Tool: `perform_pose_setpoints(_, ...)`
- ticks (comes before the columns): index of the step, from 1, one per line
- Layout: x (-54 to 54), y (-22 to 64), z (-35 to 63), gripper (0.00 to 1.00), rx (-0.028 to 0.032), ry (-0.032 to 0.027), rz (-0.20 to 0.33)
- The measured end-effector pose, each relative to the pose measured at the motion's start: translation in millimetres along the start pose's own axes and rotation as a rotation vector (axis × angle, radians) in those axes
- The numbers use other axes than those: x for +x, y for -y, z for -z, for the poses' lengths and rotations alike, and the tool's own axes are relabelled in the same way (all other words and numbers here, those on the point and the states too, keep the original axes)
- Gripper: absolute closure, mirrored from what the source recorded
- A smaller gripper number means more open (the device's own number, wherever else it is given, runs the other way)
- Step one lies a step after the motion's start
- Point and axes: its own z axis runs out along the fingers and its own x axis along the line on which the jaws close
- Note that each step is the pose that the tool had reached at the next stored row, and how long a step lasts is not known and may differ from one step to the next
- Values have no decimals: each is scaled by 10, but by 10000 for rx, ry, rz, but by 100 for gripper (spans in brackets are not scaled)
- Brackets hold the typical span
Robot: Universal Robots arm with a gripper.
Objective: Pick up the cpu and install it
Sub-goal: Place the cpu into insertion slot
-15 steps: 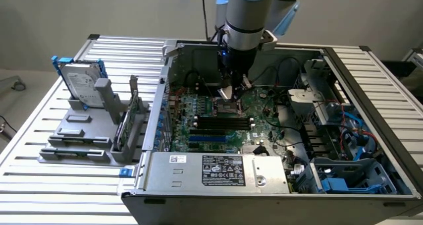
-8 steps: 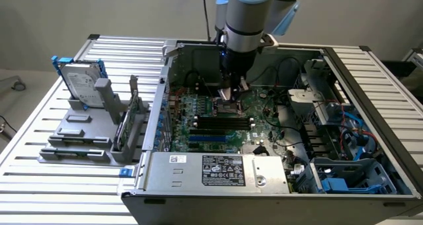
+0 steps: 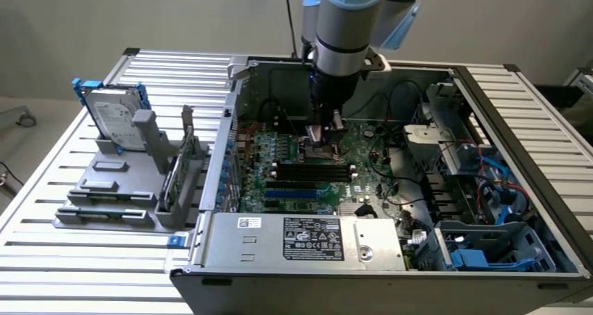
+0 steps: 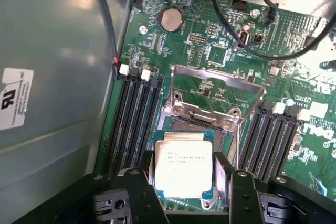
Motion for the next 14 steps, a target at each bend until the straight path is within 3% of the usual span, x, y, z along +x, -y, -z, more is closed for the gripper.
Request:
perform_pose_setpoints(11, -8, 1, -55, 45, 7, -25, -1675)
perform_pose_setpoints(14, -8, 2, -60, 45, 39, -33, -2015)
